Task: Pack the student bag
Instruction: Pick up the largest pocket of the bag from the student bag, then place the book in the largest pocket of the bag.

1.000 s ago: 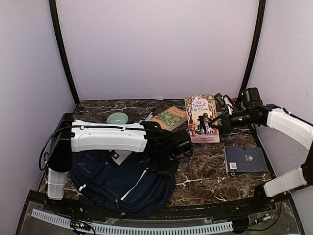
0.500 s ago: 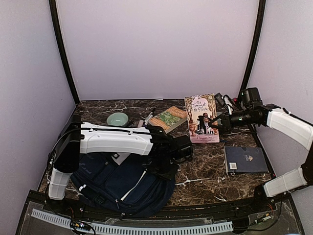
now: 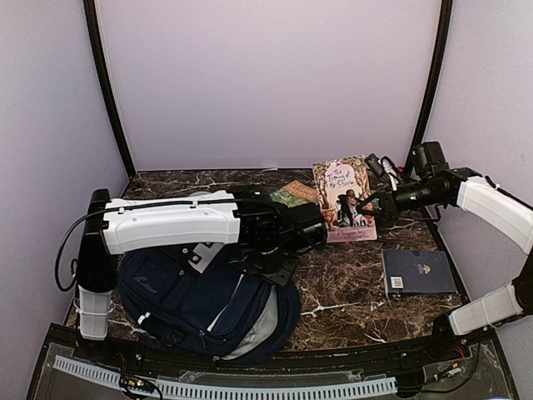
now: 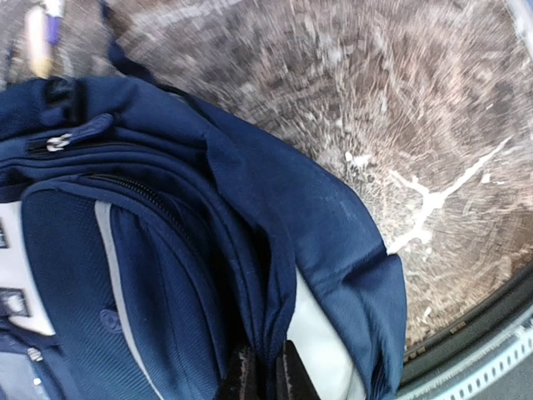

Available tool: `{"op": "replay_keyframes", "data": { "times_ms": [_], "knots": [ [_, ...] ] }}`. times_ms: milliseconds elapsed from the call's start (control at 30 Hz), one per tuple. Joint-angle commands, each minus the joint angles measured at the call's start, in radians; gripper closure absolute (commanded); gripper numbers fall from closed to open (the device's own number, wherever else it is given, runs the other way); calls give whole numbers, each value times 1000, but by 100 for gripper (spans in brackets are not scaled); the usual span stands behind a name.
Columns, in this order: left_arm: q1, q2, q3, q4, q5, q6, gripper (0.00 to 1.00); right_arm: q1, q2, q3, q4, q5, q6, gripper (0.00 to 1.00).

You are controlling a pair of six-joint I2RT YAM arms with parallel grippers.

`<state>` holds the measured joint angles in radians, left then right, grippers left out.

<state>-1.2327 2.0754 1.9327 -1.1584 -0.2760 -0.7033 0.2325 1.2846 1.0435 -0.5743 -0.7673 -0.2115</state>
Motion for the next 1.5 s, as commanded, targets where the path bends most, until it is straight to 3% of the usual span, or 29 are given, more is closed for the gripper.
{"op": "replay_keyframes", "data": {
  "times_ms": [0,367,633,900,1133,1300,1467],
  "knots": [
    [6,-176,12,-80,-105,21,100,1,19,87,-165,-95,-138,100],
    [6,-400,-142,52,-74,48,100,179,245,272,-687,-239,-519,100],
    [5,-458,-204,91,-122,11,100,359,390,199,-836,-422,-627,100],
    [5,-555,-297,209,-122,4,100,520,447,191,-592,-332,-289,100],
    [4,-606,-343,219,-92,4,100,604,599,365,-486,-225,-64,100],
    [4,-684,-426,331,-6,42,100,641,668,469,-411,-169,117,100],
    [5,-692,-388,305,-3,53,100,708,772,577,-392,-175,198,100]
  ]
}}
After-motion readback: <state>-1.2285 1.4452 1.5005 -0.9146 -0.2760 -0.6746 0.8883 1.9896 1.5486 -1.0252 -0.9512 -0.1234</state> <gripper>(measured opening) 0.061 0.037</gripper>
